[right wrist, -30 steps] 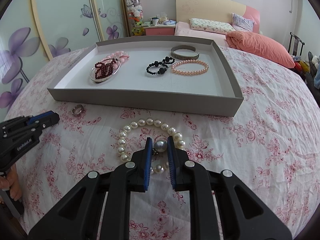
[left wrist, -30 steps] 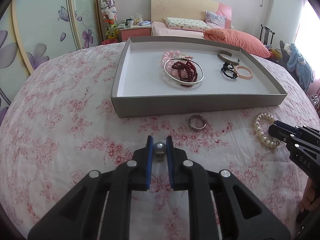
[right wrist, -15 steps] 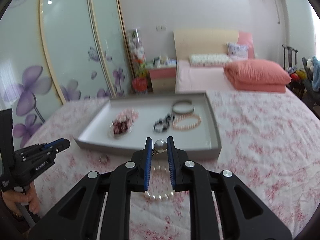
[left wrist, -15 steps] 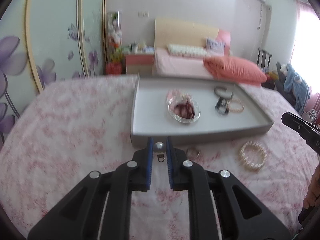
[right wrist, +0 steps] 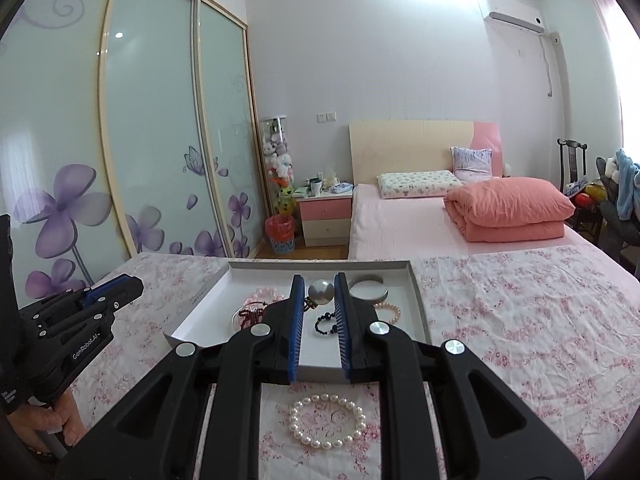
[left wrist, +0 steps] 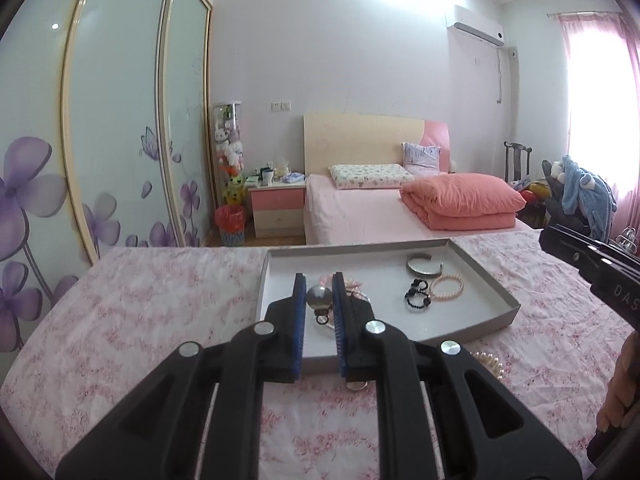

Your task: Organize jewelry

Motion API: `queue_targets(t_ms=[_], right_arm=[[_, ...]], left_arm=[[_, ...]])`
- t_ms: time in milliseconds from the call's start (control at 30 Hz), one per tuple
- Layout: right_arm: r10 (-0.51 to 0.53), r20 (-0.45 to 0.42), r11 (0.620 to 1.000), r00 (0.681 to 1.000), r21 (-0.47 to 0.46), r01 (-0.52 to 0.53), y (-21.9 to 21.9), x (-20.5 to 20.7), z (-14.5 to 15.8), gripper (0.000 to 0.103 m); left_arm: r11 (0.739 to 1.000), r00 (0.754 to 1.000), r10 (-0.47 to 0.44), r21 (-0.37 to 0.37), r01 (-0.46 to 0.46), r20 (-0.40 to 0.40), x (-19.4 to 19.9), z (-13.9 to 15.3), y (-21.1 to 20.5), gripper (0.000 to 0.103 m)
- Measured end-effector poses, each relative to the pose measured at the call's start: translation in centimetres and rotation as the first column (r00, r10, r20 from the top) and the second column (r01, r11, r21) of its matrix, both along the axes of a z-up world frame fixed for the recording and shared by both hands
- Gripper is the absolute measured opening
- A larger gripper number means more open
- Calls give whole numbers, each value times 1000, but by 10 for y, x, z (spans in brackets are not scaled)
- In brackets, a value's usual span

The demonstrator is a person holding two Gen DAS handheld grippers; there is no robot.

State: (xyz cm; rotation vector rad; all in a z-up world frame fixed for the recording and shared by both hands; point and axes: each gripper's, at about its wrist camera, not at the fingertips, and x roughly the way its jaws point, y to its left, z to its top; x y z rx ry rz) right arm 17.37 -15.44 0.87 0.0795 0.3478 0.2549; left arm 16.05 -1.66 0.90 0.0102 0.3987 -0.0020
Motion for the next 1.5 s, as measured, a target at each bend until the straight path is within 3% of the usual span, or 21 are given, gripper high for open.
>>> queue_targets(t_ms=[567, 800, 1033, 1200, 1333, 1500], right_arm=[[-20, 7, 1000, 1000, -2, 20, 4, 45, 8, 16], [-15, -146, 1000, 989, 24, 19, 4, 100, -16, 16], [-6, -268, 1000, 963, 25, 13, 8, 130, -47, 16], [0, -312, 999, 950, 40, 14, 8, 140, -58, 16], [2, -324, 998, 946, 60, 18, 2, 140, -59, 18], [-15, -329, 997, 944, 73, 41, -8, 134, -57, 23]], left_arm=[[1000, 1000, 4, -10, -4, -23, 52, -1, -6, 14], [999, 994, -23, -26, 21, -110, 99, -18, -9, 14], [997, 975, -44, -69, 30, -216, 135, -44, -10, 14], [997, 966, -55, -65, 39, -252, 147, -58, -15, 15], [996, 965, -47, -87, 26, -256, 149, -59, -9, 33], [992, 966, -26, -127, -7, -259, 143, -54, 7, 34]])
